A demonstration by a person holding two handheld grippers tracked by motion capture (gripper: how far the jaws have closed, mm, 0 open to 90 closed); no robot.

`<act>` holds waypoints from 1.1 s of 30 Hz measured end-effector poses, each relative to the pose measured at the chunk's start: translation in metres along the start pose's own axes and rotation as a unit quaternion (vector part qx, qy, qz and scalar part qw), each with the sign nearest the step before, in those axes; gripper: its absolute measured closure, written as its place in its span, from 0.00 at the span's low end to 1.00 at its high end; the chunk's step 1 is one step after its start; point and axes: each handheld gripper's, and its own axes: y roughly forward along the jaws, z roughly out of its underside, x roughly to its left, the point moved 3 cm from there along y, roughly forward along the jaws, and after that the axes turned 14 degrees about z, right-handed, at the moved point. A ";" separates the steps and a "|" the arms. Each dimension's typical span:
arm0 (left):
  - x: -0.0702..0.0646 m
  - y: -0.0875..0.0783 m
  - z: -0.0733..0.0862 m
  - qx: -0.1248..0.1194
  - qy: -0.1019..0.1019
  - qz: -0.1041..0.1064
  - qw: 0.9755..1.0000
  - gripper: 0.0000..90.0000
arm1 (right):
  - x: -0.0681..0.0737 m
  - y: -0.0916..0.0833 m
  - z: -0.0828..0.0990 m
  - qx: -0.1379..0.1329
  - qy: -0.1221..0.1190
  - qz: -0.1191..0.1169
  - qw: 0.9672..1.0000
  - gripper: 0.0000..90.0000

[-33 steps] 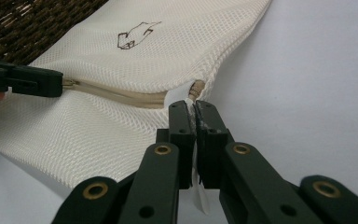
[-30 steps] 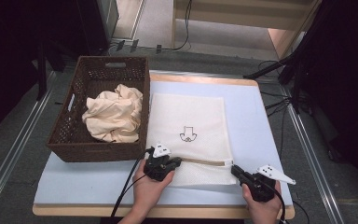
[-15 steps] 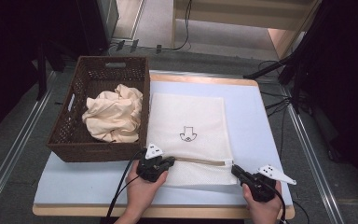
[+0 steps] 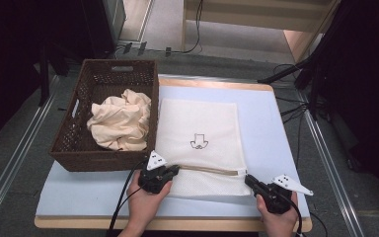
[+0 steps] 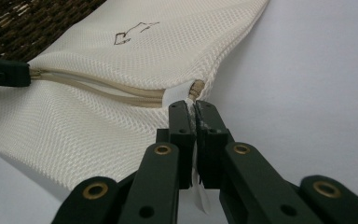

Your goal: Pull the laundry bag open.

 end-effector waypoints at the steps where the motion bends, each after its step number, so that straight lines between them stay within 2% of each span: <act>1: 0.001 -0.001 0.000 0.000 -0.002 -0.001 1.000 0.98 | -0.001 0.000 0.000 -0.001 0.001 -0.004 1.000 0.97; 2: 0.002 -0.003 0.001 -0.001 -0.002 -0.006 1.000 0.98 | -0.001 -0.001 0.000 0.000 0.006 -0.002 1.000 0.97; 5: 0.003 -0.006 0.001 -0.001 -0.004 -0.001 1.000 0.98 | -0.002 0.000 -0.001 -0.003 0.006 -0.006 1.000 0.97; 11: 0.003 -0.009 0.001 -0.001 0.000 -0.005 1.000 0.98 | -0.001 -0.001 -0.001 -0.001 0.006 -0.004 1.000 0.97; 13: 0.004 -0.010 0.002 -0.003 -0.005 0.002 1.000 0.98 | -0.002 -0.001 -0.001 -0.003 0.005 -0.005 1.000 0.97; 33: 0.004 -0.017 0.004 0.003 0.001 0.002 1.000 0.98 | -0.001 -0.001 -0.001 0.000 0.006 -0.006 1.000 0.97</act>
